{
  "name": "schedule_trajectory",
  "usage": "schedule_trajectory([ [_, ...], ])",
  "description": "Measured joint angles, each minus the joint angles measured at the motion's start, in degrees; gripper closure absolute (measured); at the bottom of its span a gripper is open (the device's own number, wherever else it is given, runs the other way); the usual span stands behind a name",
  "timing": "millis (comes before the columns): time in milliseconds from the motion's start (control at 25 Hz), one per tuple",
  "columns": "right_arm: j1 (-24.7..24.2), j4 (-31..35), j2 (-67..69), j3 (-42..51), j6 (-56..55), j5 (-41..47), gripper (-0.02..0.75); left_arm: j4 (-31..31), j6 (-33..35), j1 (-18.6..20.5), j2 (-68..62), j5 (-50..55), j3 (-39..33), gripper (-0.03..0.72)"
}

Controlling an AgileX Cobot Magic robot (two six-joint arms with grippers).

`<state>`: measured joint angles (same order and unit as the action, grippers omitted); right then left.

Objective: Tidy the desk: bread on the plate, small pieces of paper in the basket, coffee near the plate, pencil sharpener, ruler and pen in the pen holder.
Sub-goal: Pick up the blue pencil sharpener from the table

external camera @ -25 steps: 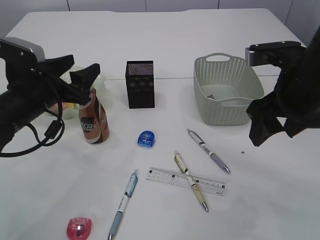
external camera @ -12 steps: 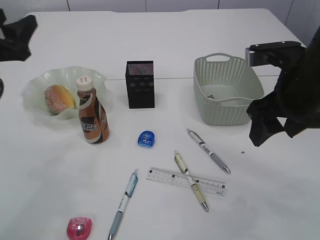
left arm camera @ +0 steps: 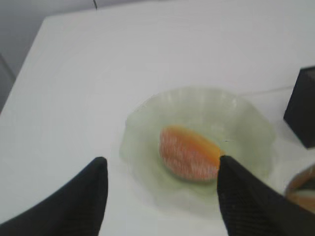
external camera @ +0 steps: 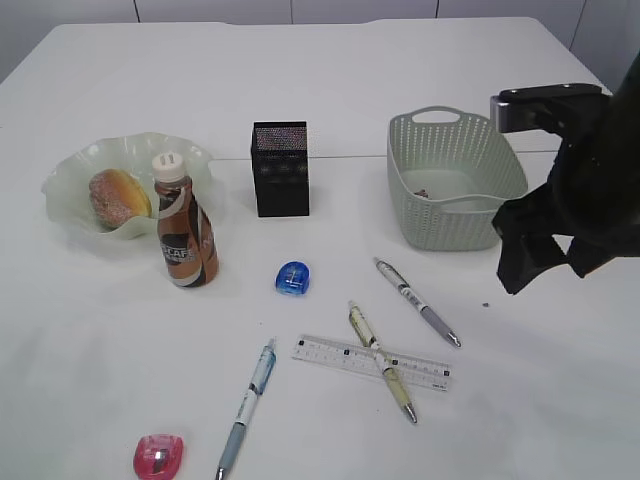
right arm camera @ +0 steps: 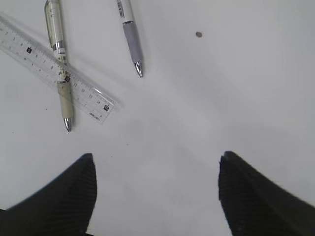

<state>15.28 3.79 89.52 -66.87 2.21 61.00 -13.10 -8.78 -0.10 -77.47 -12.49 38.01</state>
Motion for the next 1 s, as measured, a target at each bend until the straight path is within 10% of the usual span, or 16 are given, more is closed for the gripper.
schedule_trajectory([
  [560, 0.0, 3.7, 0.0, -6.4, -1.6, 4.9, 0.174, 19.7, 6.5, 0.0, 10.6, 58.9, 0.0, 0.199],
  [1000, 11.2, -0.9, 7.3, -19.9, -12.2, 6.2, 0.174, 30.7, 13.1, 0.0, 15.5, 65.2, 0.0, 0.218],
])
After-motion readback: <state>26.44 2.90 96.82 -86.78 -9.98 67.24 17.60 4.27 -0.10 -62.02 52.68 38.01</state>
